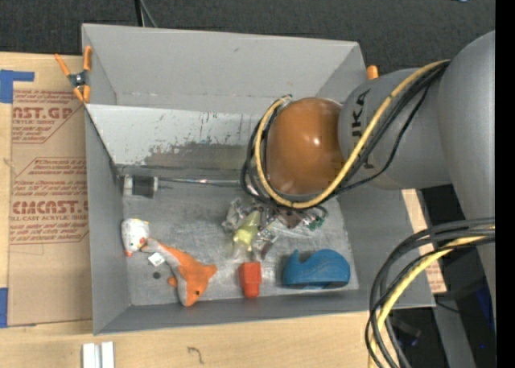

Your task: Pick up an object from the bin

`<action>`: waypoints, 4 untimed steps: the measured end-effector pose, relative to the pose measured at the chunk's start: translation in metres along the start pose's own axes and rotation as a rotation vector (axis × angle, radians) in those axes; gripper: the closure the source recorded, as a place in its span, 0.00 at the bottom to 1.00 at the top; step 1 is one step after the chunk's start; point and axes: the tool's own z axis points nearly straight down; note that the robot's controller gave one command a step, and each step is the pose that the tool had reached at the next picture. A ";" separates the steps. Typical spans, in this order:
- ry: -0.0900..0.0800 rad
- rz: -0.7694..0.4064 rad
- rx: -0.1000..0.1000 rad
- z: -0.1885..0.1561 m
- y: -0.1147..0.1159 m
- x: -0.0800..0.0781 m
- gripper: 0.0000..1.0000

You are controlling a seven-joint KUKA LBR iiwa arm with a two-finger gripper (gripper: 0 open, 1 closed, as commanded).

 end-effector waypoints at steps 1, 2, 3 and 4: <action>0.000 0.000 0.000 0.000 0.000 0.000 1.00; 0.019 -0.008 -0.007 -0.038 -0.001 0.005 1.00; 0.016 -0.034 -0.005 -0.107 0.000 0.010 1.00; 0.011 -0.032 -0.001 -0.146 -0.015 0.004 1.00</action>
Offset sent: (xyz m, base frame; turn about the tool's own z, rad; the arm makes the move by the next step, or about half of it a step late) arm 0.0005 -0.0076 0.0959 -0.0175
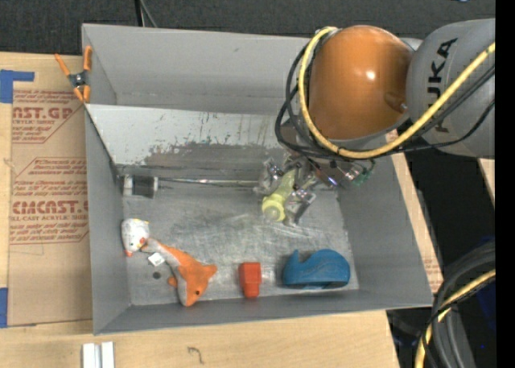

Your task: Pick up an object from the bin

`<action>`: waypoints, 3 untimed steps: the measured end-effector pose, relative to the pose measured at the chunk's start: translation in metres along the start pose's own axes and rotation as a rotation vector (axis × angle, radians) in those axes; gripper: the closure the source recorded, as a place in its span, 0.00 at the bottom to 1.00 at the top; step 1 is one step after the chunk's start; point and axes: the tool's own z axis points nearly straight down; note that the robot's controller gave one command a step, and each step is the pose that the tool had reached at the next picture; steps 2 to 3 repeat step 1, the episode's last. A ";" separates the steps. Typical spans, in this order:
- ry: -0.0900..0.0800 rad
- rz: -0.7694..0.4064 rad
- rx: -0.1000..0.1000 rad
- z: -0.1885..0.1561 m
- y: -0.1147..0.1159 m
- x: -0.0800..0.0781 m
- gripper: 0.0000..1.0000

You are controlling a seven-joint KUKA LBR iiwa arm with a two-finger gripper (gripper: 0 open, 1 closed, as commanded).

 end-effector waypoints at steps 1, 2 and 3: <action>0.000 0.005 0.000 -0.006 -0.004 -0.002 1.00; 0.000 0.005 0.000 -0.006 -0.004 -0.002 1.00; 0.000 0.005 0.000 -0.006 -0.004 -0.002 1.00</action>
Offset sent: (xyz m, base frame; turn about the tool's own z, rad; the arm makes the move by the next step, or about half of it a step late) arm 0.0160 0.0100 0.0312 -0.2409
